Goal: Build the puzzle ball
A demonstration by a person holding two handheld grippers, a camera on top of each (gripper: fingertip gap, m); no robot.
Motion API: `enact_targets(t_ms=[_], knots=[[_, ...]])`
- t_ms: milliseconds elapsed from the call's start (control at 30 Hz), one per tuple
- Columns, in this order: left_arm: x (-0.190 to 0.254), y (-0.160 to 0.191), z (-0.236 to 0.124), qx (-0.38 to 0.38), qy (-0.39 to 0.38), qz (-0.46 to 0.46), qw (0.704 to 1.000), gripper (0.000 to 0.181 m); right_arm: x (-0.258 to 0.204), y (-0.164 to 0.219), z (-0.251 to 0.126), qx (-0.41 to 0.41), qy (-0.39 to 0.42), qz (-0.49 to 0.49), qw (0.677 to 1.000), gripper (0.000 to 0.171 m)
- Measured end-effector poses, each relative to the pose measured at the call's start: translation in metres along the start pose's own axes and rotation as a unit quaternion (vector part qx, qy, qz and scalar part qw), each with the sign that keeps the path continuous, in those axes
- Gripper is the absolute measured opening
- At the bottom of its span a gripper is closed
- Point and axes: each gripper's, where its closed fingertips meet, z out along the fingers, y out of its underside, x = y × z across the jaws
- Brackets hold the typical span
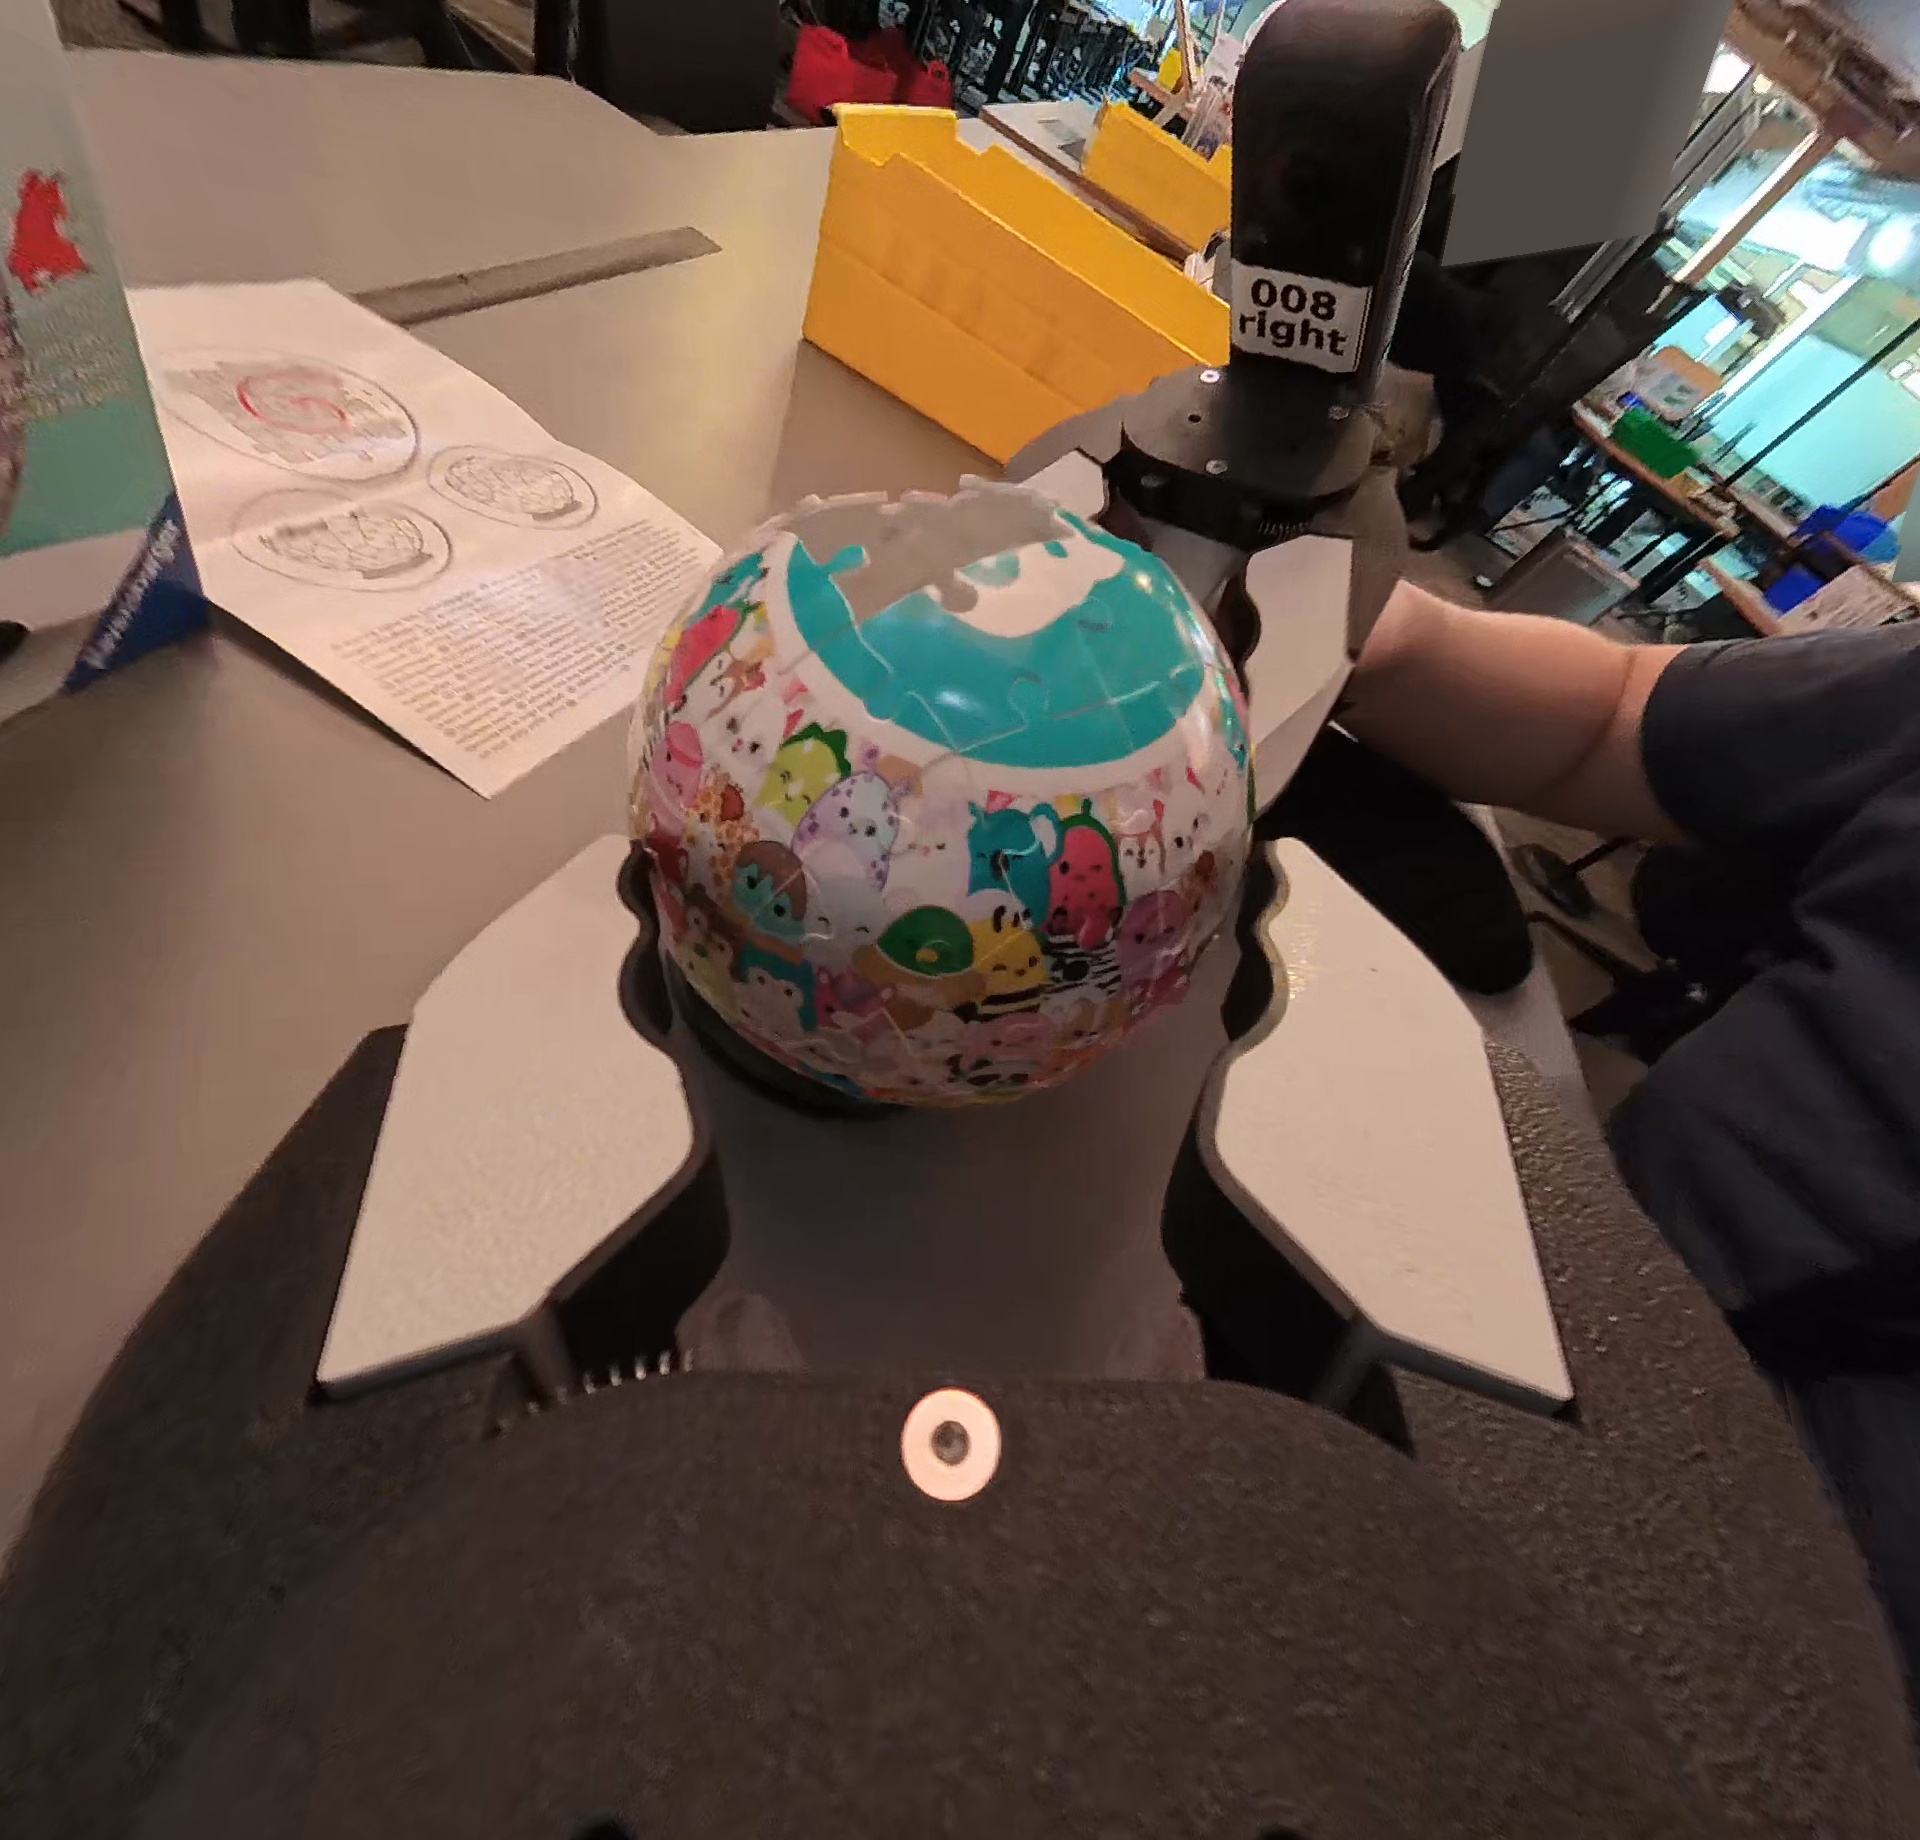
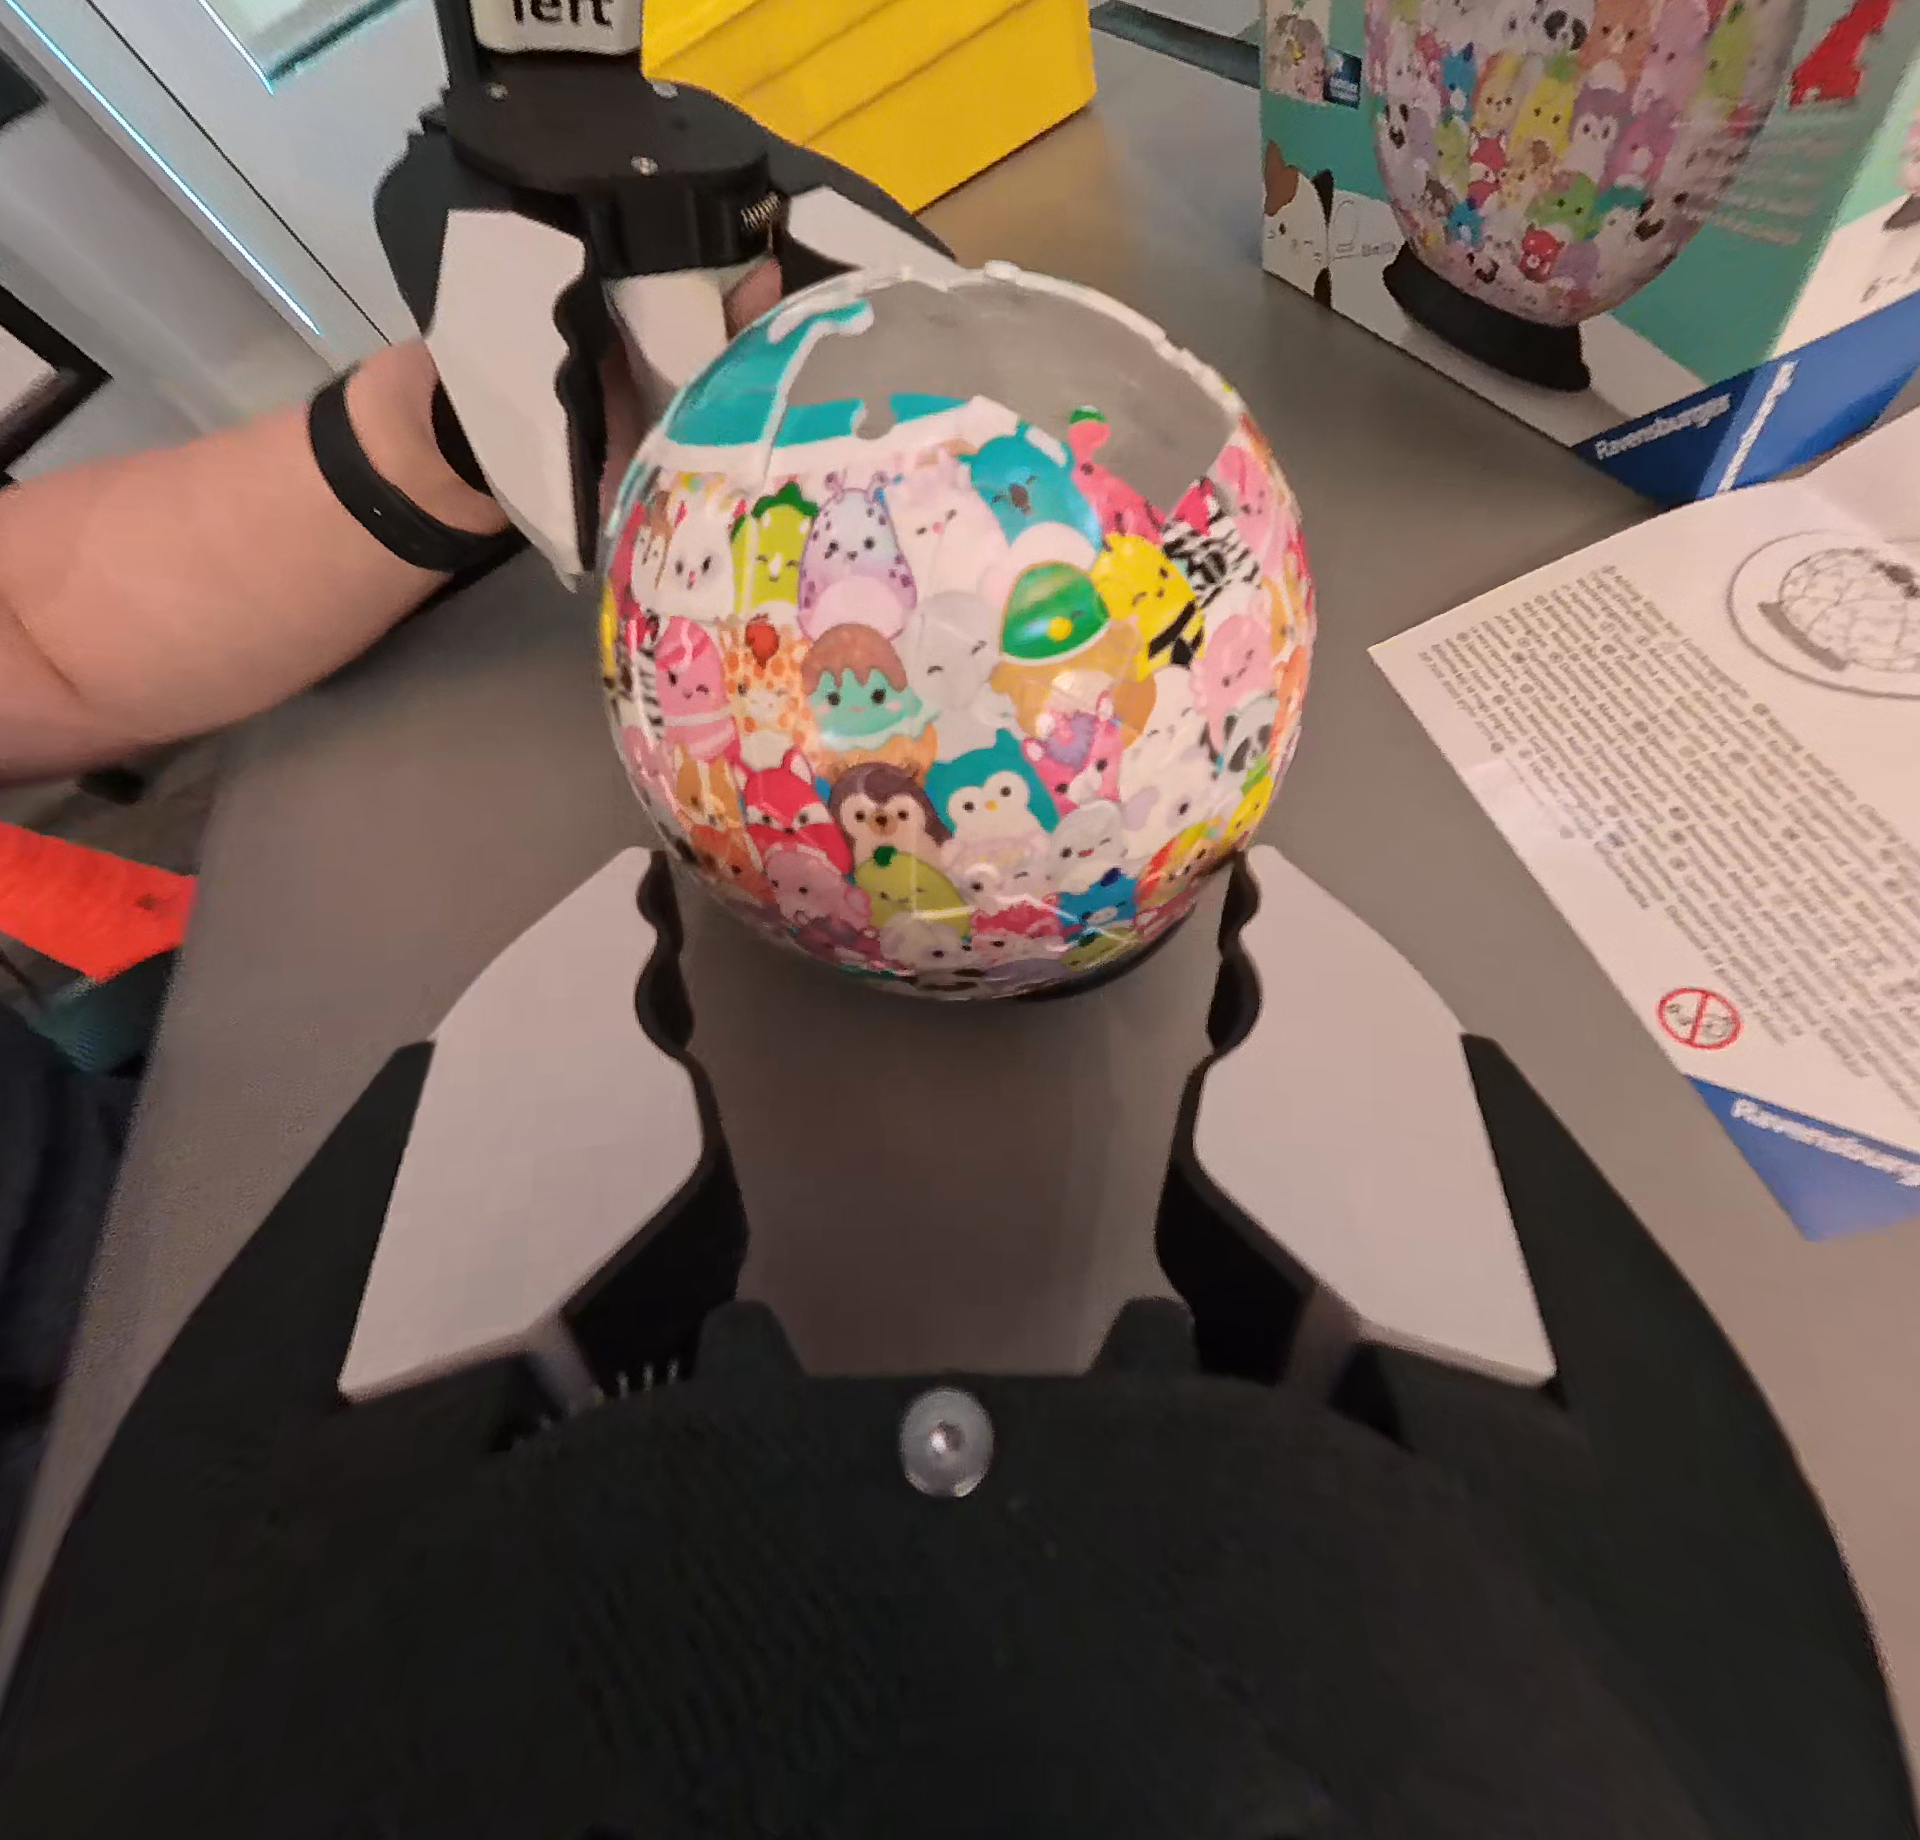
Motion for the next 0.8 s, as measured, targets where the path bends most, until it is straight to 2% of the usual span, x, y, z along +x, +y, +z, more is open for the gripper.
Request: enact_targets(t_ms=[233, 433, 567, 633, 700, 733, 800], knots=[[0.003, -0.002, 0.0, 0.016, -0.072, 0.125, 0.989, 0.104, 0.006, 0.001, 0.007, -0.009, 0.037, -0.126, 0.991, 0.1], [0.005, 0.0, 0.001, 0.043, -0.103, 0.144, 0.983, 0.104, 0.005, -0.001, 0.005, 0.015, 0.017, -0.145, 0.989, 0.101], [0.015, -0.008, -0.006, 0.071, -0.087, 0.13, 0.985, 0.1, -0.004, -0.014, -0.017, 0.074, -0.001, -0.138, 0.988, 0.1], [0.027, -0.021, -0.016, 0.082, -0.064, 0.104, 0.989, 0.092, -0.003, -0.021, -0.03, 0.098, 0.002, -0.144, 0.985, 0.096], [0.039, -0.038, -0.025, 0.061, -0.052, 0.081, 0.993, 0.088, -0.002, -0.029, -0.04, 0.111, -0.007, -0.148, 0.983, 0.089], [0.047, -0.046, -0.027, 0.04, -0.041, 0.08, 0.995, 0.086, -0.004, -0.034, -0.045, 0.119, -0.019, -0.155, 0.98, 0.078], [0.064, -0.06, -0.025, -0.02, -0.014, 0.074, 0.997, 0.065, -0.003, -0.045, -0.052, 0.128, -0.031, -0.174, 0.976, 0.059]])
